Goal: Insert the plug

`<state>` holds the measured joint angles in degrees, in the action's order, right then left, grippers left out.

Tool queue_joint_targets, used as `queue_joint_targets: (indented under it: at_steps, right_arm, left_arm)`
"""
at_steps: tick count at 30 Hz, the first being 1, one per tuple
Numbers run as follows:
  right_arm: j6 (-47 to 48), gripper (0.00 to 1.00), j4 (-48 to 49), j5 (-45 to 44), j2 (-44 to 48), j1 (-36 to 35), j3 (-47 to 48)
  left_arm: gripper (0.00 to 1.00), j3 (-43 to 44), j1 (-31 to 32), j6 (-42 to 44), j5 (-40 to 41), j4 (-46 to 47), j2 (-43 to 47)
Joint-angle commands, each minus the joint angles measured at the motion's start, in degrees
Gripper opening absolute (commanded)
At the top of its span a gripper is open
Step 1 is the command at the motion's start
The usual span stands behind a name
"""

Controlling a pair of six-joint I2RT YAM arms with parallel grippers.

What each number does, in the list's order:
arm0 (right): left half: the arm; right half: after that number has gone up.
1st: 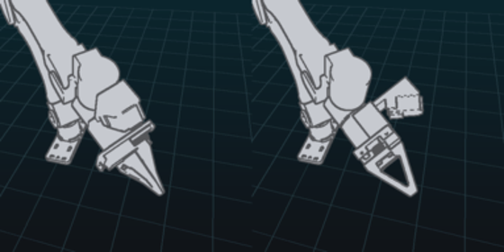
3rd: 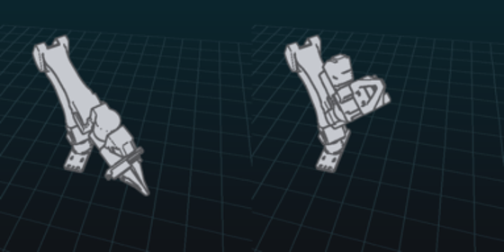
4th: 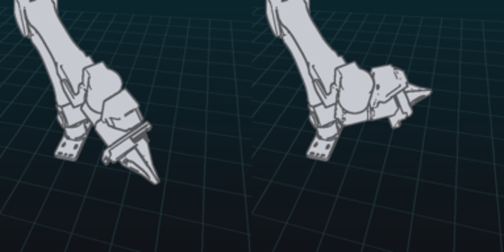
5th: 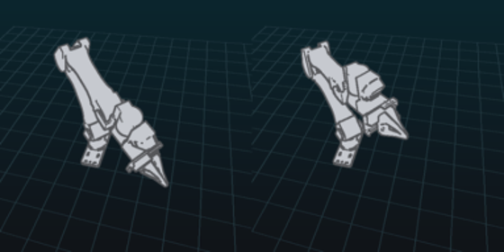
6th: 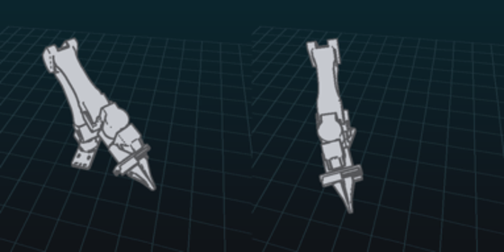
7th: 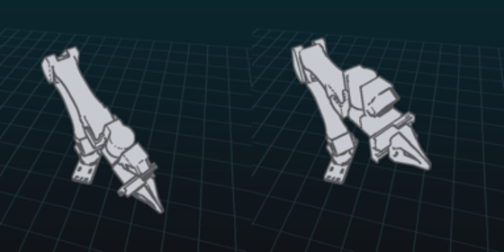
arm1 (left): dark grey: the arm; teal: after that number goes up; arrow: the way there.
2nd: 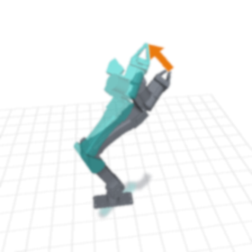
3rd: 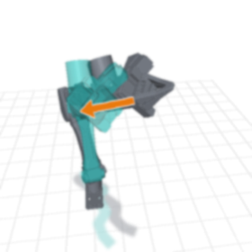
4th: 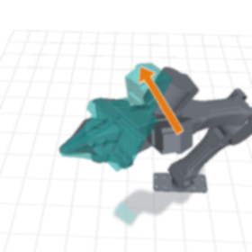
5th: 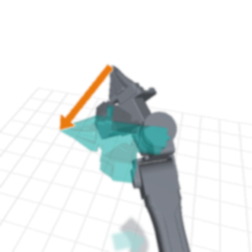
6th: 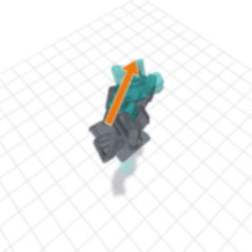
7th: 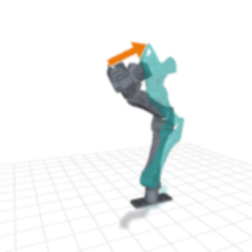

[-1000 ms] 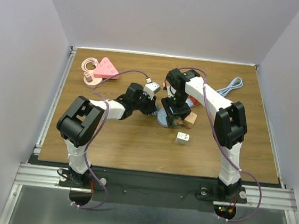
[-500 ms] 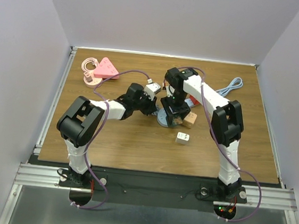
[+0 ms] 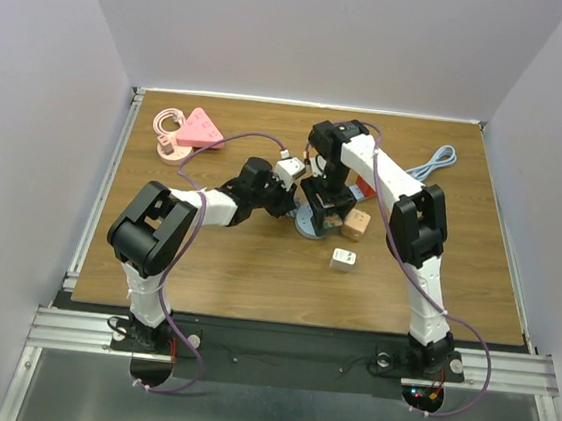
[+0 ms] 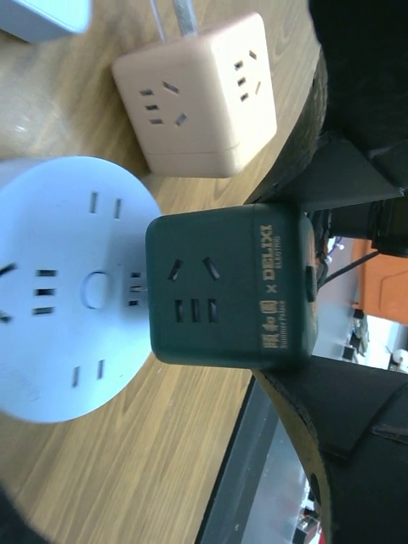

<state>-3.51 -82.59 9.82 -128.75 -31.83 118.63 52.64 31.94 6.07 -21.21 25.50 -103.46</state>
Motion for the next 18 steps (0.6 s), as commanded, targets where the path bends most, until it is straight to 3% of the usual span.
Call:
queue_joint_targets:
  at_steps: [1, 9, 18]
  right_arm:
    - [0.96, 0.29, 7.97, 0.9, -3.61, 0.19, 3.62]
    - [0.08, 0.25, 7.79, -0.5, -3.53, 0.02, 3.02]
    - [-2.47, 0.21, 14.64, -4.11, 3.15, -1.03, -9.38]
  left_arm:
    - [0.0, -1.14, 3.21, 0.17, -5.16, -6.78, -1.57]
    - [0.0, -0.87, 3.21, -0.18, -4.98, -6.95, -2.18]
    - [0.0, -0.44, 3.21, -0.26, -4.36, -7.13, -2.97]
